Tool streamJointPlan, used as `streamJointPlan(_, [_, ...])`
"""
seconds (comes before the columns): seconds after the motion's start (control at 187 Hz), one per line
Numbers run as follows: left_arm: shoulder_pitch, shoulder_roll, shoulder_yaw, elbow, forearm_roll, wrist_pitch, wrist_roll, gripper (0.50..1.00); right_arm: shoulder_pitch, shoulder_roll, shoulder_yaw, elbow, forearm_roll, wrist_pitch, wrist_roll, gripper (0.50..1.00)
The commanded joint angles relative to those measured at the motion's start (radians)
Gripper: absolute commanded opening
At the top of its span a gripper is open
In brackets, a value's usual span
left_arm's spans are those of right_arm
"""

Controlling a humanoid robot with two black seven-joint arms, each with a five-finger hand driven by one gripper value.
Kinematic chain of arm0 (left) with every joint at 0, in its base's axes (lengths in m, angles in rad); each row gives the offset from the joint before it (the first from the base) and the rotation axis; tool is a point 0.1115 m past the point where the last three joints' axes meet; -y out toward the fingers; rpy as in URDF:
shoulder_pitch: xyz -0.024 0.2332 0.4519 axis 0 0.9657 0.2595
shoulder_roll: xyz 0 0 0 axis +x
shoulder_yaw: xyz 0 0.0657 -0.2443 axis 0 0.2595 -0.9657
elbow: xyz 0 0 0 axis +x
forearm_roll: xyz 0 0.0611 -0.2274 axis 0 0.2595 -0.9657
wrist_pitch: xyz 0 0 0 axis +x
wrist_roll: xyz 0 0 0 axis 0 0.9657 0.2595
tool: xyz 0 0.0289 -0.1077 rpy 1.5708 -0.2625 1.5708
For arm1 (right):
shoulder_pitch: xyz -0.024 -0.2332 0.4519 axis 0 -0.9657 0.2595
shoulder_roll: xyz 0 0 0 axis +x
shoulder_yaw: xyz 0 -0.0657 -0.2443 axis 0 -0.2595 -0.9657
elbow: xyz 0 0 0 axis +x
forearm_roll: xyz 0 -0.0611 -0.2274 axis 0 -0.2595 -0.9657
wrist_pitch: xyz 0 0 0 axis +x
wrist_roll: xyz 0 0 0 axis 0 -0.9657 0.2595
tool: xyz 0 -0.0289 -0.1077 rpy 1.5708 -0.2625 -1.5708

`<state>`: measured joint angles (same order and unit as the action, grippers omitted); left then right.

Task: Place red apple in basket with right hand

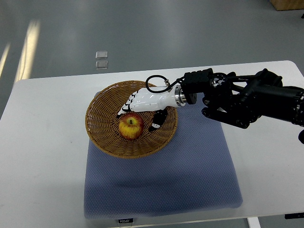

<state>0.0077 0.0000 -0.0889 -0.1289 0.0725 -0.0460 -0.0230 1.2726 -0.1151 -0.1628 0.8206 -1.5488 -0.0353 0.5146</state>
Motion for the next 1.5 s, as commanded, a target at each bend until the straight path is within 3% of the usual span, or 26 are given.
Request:
streamJointPlan(0.0, [0.000,0.000,0.000,0.000,0.000,0.000,0.000,1.000,0.005,-0.005,0.009,0.000,0.009,0.000,0.001,0.897])
streamJointPlan(0.466, [0.000,0.000,0.000,0.000,0.000,0.000,0.000,1.000,0.050,-0.083,0.149,-0.003,0.093,0.009,0.001,0.913])
streamJointPlan(0.937, [0.000,0.000,0.000,0.000,0.001,0.000,0.000,1.000,-0.076,-0.106,0.463,-0.129,0.806,0.012,-0.001,0.913])
streamJointPlan(1.398, [0.000,0.000,0.000,0.000,0.000,0.000,0.000,1.000,-0.277,-0.101,0.666,-0.158,1.211,-0.003,-0.002,0.913])
streamJointPlan(1.494, [0.000,0.000,0.000,-0.002,0.001,0.000,0.000,1.000,-0.292,-0.101,0.681,-0.158,1.302,-0.015,-0.030,0.913])
